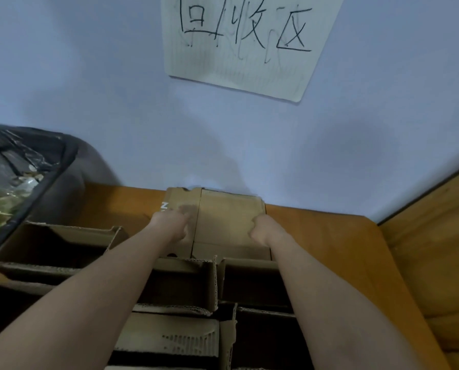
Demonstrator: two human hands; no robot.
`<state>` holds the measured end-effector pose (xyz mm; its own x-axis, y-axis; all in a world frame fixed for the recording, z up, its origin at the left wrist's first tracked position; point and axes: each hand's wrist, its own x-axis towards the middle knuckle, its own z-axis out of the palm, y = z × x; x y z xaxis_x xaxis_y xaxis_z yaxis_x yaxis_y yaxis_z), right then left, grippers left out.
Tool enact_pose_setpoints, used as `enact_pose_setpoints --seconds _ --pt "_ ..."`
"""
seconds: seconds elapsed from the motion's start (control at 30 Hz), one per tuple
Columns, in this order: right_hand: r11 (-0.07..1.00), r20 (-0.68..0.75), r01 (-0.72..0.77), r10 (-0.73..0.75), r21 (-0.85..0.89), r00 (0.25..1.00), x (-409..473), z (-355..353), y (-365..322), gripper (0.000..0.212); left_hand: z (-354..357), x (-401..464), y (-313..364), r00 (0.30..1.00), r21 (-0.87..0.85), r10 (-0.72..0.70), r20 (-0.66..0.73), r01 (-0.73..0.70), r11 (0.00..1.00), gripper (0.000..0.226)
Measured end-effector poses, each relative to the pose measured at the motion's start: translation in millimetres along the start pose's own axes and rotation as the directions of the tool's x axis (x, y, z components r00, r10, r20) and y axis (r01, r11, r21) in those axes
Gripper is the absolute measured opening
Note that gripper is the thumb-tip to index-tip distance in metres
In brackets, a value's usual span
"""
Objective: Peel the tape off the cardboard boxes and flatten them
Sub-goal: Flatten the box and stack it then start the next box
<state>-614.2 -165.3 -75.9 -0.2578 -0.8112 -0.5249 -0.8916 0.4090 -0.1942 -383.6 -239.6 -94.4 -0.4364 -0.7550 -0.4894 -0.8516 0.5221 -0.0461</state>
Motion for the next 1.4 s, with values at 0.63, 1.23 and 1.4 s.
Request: enact_pose_setpoints --seconds 0.63,1.23,1.4 --pt "0.993 -0.310 0.112 -0.119 -0.040 0.943 -220 -43 5 0.026 -70 -208 93 0.951 -0.007 0.190 -0.245 -0.198 0.980 0.065" --pt "0.999 -0.050 0.017 -0.020 -0.047 0.999 -242 77 108 0.120 38 -201 191 0.973 0.165 0.213 -0.090 -0.196 0.967 0.116" --pt "0.996 -0.053 0.021 -0.026 -0.086 0.998 -238 94 110 0.121 51 -204 203 0.950 0.329 0.223 -0.218 -0.144 0.933 0.093"
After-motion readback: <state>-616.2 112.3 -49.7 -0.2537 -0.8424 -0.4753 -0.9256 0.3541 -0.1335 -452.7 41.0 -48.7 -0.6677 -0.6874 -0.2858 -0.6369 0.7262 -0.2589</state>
